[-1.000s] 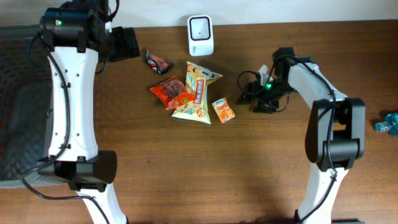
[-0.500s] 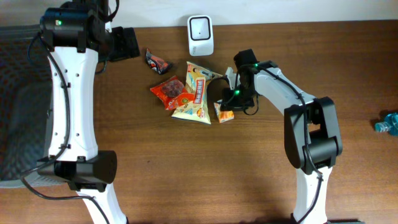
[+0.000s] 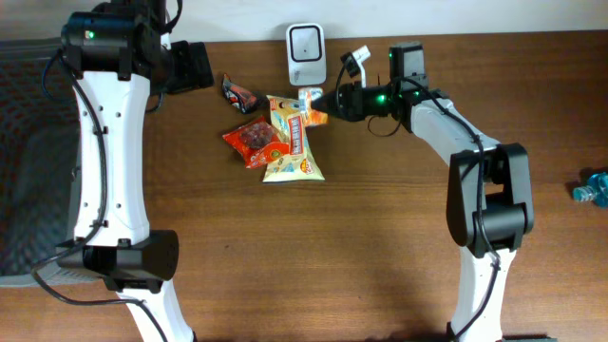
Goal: Scan the item barcode
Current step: 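Hold the orange box up to the white scanner with the right gripper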
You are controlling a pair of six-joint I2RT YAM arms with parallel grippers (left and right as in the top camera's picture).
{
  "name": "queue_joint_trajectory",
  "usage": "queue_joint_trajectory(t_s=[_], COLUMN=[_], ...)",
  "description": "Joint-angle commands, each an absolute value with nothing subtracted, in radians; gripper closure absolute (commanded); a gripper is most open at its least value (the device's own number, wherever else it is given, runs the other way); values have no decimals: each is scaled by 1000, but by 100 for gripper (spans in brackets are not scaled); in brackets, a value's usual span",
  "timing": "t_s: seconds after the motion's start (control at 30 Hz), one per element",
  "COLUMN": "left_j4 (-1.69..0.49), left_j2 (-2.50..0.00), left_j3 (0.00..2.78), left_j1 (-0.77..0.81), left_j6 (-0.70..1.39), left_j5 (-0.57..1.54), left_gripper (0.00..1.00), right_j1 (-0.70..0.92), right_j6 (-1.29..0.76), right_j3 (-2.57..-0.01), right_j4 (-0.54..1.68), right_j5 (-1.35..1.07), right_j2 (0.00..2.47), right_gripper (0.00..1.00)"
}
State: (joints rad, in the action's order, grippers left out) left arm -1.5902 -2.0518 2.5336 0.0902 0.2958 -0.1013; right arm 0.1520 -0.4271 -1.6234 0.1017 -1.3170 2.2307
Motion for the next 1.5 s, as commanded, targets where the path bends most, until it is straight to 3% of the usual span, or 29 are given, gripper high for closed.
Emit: queue_joint_trajectory(t_s=[0.0, 0.4, 0.47, 0.7, 0.77, 0.87, 0.93, 1.03, 1.13, 1.2, 1.47], left_j4=[-1592, -1592, -1592, -1592, -1592, -1592, -1592, -1592, -1592, -1592, -1592], left_j2=[-2053, -2053, -2053, -2053, -2053, -2053, -2053, -2053, -2053, -2053, -2053], left_j3=[2534, 2534, 2534, 2534, 2534, 2534, 2534, 2534, 2534, 2534, 2534], left_j1=[91, 91, 91, 91, 91, 91, 91, 91, 91, 91, 91], left_j6=[302, 302, 302, 302, 302, 302, 302, 302, 302, 302, 302], left_j5=[-94, -94, -94, -94, -94, -94, -94, -94, -94, -94, -94], left_gripper=[1, 1, 1, 1, 1, 1, 1, 1, 1, 1, 1], right_j1=[165, 178, 178, 176, 176, 233, 282, 371, 423, 431, 432], right_j6=[-546, -651, -760, -781, -681, -388, -218, 107, 465, 579, 599], right_j3=[-1634, -1634, -1635, -1775, -1853, -2058, -2119, -2121, -2121, -2121, -2120], right_j4=[-17, -94, -96, -32, 164, 595, 617, 468, 292, 212, 107], right_j5=[-1526, -1534, -1419, -1071, -862, -169, 90, 410, 457, 455, 233], right_j2=[2224, 2224, 2224, 2216, 2216, 2216, 2216, 2231, 2287, 2336, 2444], right_gripper=[96, 96, 96, 96, 96, 96, 96, 96, 96, 96, 96])
